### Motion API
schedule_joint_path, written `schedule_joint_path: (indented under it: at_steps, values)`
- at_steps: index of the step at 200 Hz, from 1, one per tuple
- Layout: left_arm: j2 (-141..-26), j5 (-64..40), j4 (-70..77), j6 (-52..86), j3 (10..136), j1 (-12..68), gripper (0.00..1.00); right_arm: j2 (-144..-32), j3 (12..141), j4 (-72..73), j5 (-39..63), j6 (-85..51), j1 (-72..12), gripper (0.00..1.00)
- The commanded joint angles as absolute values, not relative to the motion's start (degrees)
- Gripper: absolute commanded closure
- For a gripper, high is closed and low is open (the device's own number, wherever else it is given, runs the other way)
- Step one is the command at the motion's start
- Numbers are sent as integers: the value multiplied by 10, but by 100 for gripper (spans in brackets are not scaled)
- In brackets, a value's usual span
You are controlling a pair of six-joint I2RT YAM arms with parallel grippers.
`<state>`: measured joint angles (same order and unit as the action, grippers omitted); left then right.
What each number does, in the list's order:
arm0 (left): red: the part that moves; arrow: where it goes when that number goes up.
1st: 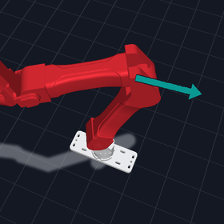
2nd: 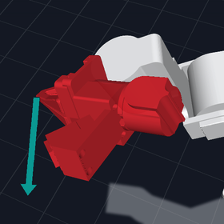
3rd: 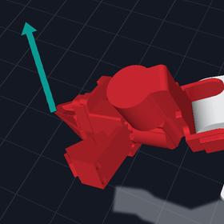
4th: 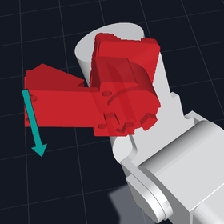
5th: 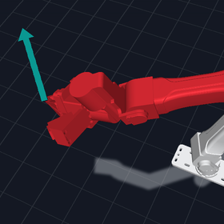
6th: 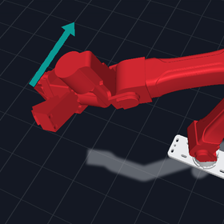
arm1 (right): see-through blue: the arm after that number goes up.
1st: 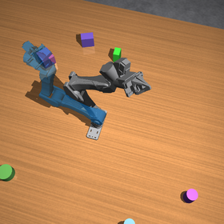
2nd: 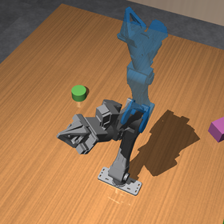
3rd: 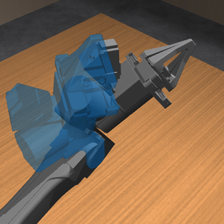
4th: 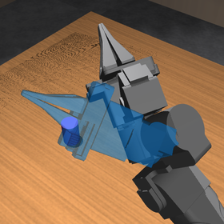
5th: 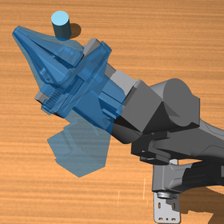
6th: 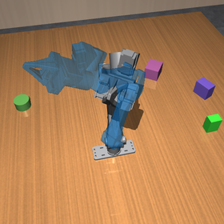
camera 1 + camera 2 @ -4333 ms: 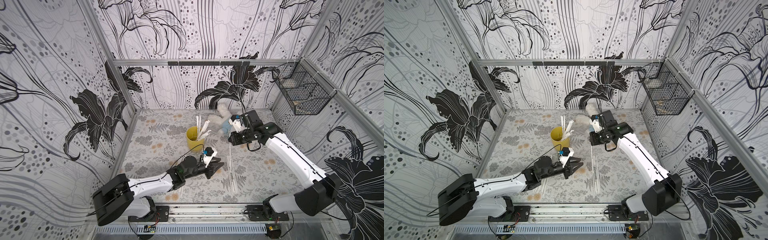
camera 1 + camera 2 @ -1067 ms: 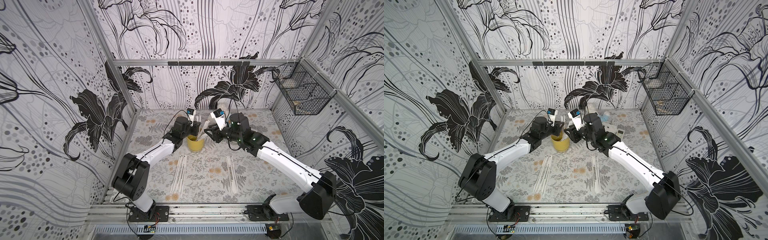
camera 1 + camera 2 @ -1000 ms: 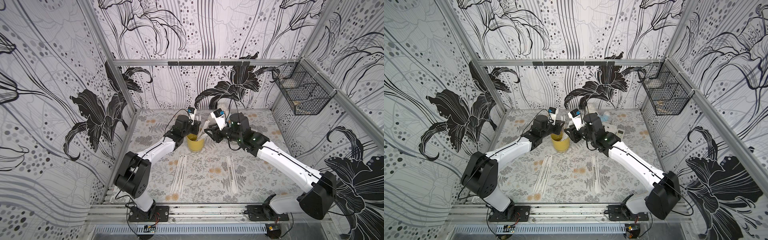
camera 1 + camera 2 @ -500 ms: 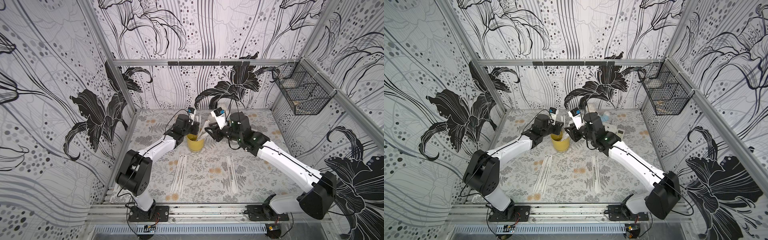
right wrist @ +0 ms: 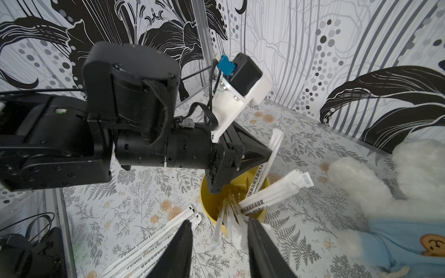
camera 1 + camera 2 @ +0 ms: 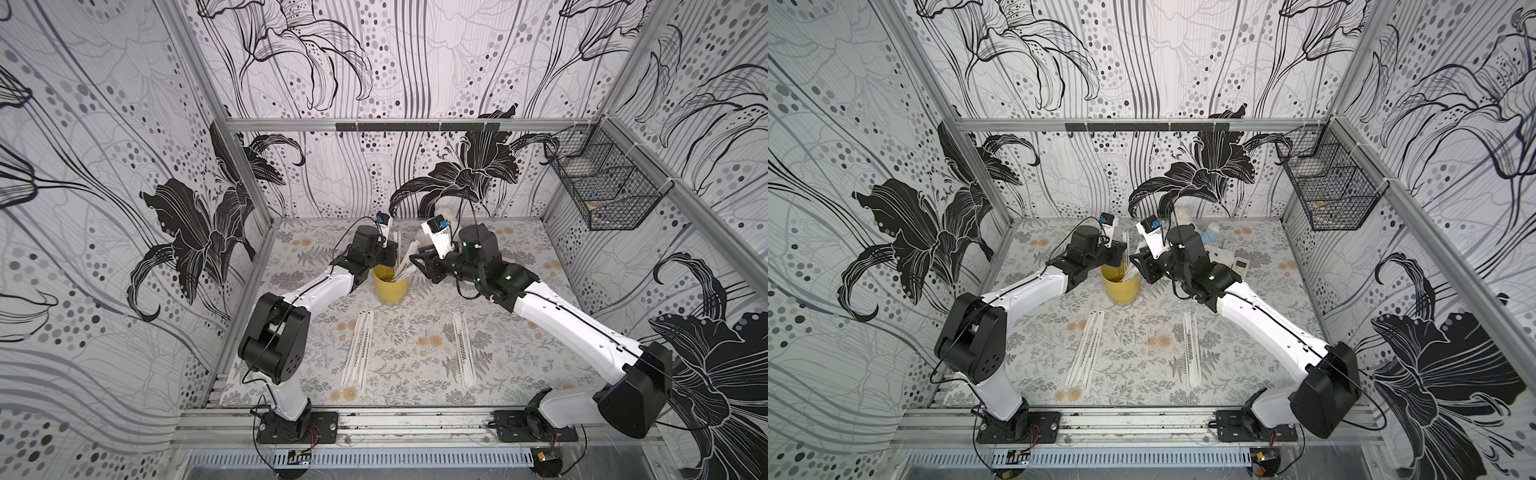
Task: Take the straws out of the storage container
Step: Pick up the straw from the container.
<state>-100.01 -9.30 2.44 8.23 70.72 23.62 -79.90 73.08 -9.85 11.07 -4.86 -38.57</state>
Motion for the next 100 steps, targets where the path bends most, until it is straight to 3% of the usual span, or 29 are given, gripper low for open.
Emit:
schedule_joint_path:
  at_steps: [1,100]
  values:
    - [-1000,-105,30,81,724,232,91,-801,748,-94,103,-39,-388,59]
    - [-930,-76,45,89,696,231,98,-787,747,-93,107,-41,-388,60]
